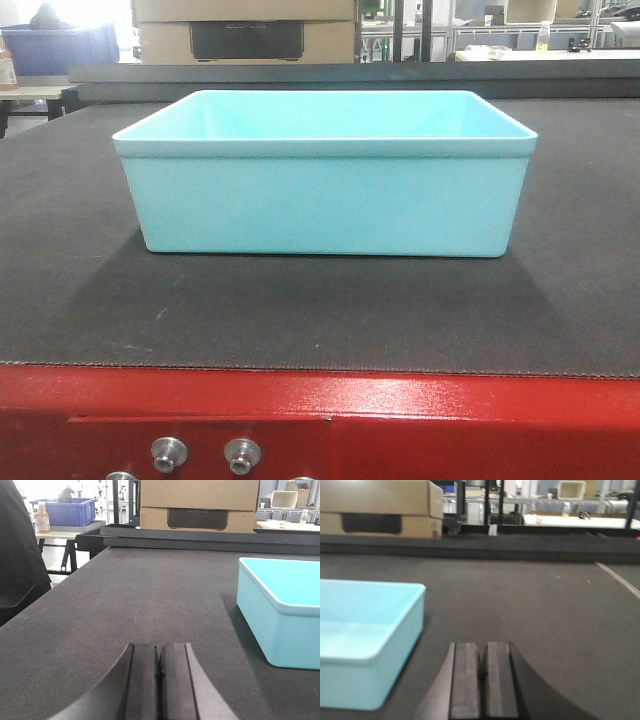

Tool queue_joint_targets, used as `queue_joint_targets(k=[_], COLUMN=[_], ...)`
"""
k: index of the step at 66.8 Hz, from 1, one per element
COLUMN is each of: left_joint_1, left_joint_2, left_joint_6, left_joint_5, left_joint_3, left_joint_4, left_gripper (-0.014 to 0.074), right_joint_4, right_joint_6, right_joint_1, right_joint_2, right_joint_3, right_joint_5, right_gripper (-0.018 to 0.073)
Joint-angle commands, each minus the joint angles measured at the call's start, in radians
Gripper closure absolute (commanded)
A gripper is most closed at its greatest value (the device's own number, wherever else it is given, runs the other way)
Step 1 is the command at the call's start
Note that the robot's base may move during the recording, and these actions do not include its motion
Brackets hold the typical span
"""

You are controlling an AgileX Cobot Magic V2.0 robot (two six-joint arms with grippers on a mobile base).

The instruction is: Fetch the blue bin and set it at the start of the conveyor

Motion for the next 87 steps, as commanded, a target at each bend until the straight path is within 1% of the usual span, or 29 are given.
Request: queue_joint_targets(k=[1, 14, 18, 23, 25, 87], left_joint_1=[0.004, 0.004, 0.004, 0.004, 0.004, 0.004], left_joint_2=[-0.006, -0.006, -0.006, -0.006, -0.006, -0.006], left_joint_6=[0.001, 0.001, 0.001, 0.001, 0.001, 0.001], left_joint_5=[-0.018, -0.018, -0.018, -0.018, -0.018, -0.018], left_joint_3=[-0.002, -0.002, -0.002, -0.002, -0.002, -0.002], left_joint_4=[-0.006, -0.006, -0.006, -0.006, -0.006, -0.006], left_gripper=[0.0707, 0.0707, 0.0707, 0.0707, 0.0707, 0.0707], right_joint_4=[0.010, 0.010, 0.010, 0.010, 0.010, 0.010], right_joint_6=[-0.015, -0.015, -0.015, -0.015, -0.015, -0.010], right_joint_1=[-0.031, -0.042, -0.042, -0.042, -0.042, -0.042], right_joint_2=[-0.068, -0.244, -0.250, -0.250, -0.250, -0.250], right_joint_3=[0.079, 0.219, 0.252, 0.252, 0.252, 0.252], right_joint_5=[-0.020, -0.043, -0.058, -0.111, -0.091, -0.095], right_gripper=[0.0721, 0.0721, 0.0721, 0.0721, 0.0721, 0.0721])
